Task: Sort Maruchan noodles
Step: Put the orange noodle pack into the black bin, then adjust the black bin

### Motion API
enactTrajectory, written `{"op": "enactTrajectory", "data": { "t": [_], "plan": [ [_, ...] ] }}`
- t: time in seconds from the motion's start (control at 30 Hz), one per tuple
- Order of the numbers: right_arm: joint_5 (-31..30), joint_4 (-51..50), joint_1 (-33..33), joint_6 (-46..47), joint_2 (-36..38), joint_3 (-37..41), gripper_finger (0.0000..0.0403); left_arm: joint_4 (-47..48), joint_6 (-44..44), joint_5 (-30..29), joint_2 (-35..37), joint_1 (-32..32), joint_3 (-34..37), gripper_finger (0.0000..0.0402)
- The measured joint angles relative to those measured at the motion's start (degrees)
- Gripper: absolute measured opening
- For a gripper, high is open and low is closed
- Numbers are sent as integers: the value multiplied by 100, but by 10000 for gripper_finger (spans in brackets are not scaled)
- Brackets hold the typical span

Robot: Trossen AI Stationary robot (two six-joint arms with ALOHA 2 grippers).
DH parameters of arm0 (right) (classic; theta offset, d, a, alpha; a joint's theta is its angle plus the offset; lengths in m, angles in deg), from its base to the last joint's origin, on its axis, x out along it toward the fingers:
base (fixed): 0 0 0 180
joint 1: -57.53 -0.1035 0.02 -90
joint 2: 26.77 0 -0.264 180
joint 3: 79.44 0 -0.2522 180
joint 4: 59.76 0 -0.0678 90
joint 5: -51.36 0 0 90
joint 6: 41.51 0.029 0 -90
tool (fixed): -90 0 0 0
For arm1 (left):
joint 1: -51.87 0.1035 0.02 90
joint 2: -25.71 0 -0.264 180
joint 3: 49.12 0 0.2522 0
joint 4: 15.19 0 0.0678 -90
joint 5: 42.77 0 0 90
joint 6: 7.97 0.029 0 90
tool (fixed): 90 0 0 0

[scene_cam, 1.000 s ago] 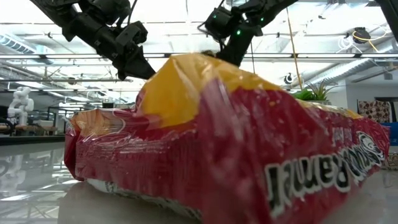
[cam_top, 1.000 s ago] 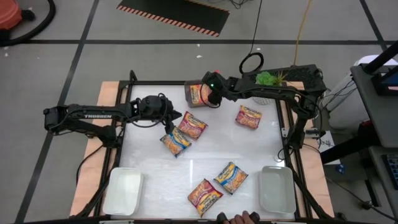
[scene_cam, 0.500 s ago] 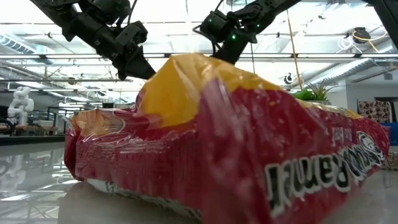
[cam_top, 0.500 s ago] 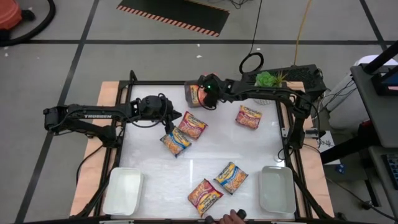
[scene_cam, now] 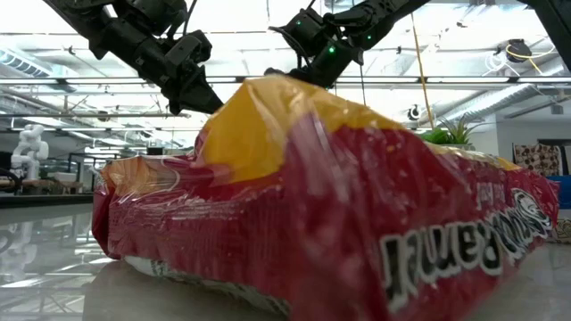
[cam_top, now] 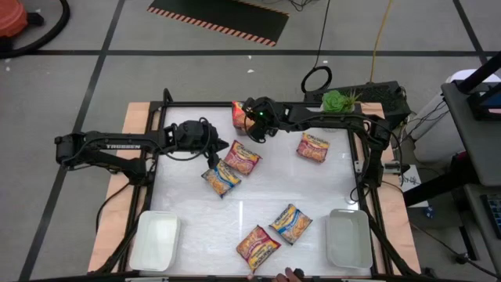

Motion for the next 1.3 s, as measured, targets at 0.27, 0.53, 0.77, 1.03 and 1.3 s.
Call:
{"op": "enactTrajectory", "data": {
  "t": [0.27, 0.53, 0.77, 1.03, 1.3],
  "plan": [
    [3, 161, -151, 2544, 7, 0, 156, 79, 2, -1, 0, -24, 0, 33],
    [-40, -537, -135, 4317, 7, 0, 149, 1133, -121, -1357, 0, 35, 0, 33],
    [-605, -1297, -131, 5109, 7, 0, 148, 1592, -245, -1835, 0, 188, 0, 33],
    [-620, -2048, -136, 6334, 42, 16, 148, 1619, -212, -1858, 0, 199, 0, 33],
    [-1421, -2166, -34, 6384, 229, 533, 148, 1579, -111, -1870, 0, 199, 0, 33]
  ]
}}
